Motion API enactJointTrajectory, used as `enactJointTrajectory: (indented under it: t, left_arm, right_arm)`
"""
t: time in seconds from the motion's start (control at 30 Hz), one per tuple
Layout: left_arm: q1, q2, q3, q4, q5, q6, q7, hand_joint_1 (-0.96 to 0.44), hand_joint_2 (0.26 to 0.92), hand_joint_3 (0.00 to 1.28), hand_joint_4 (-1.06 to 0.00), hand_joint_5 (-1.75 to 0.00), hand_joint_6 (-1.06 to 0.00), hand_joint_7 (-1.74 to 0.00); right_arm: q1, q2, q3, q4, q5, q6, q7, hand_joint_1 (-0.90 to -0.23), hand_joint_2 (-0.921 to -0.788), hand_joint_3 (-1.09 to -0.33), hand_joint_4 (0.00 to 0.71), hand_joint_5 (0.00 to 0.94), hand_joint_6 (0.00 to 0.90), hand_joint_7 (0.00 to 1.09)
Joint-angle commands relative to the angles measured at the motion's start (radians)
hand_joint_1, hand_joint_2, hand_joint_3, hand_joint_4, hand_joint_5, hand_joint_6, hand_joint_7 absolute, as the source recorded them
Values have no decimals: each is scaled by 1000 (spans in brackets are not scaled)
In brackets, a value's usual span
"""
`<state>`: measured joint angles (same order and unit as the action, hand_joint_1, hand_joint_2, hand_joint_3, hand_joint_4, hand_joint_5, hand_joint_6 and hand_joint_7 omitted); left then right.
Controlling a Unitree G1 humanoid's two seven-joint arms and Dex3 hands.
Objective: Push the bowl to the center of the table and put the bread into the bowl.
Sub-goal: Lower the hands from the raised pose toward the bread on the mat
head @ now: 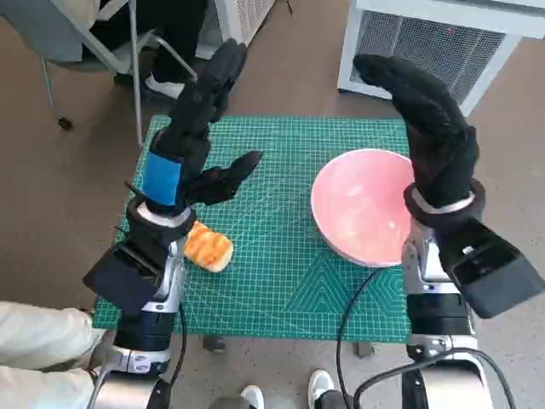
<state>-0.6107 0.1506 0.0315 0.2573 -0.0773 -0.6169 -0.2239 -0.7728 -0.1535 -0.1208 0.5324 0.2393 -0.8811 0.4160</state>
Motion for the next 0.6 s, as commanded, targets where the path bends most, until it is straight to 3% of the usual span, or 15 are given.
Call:
enactJointTrajectory:
  t: [0.03,0.13,0.6]
  left_arm:
    - [-4,2,4,3,1,-11,-1,-518,921,315,-267,0,-316,-53]
    - [-1,2,6,5,-3,-14,-3,-511,921,314,-269,-1,-317,-52]
    - [7,6,20,18,-33,-17,-22,-487,921,305,-294,-10,-324,-49]
  right_arm:
    - [56,-17,-24,-20,-4,20,-28,-498,-921,-875,223,33,-1,554]
    - [79,-28,-39,-38,-13,31,-47,-492,-921,-895,215,33,-1,547]
    - [152,-94,-170,35,59,38,-79,-524,-921,-806,215,46,-1,563]
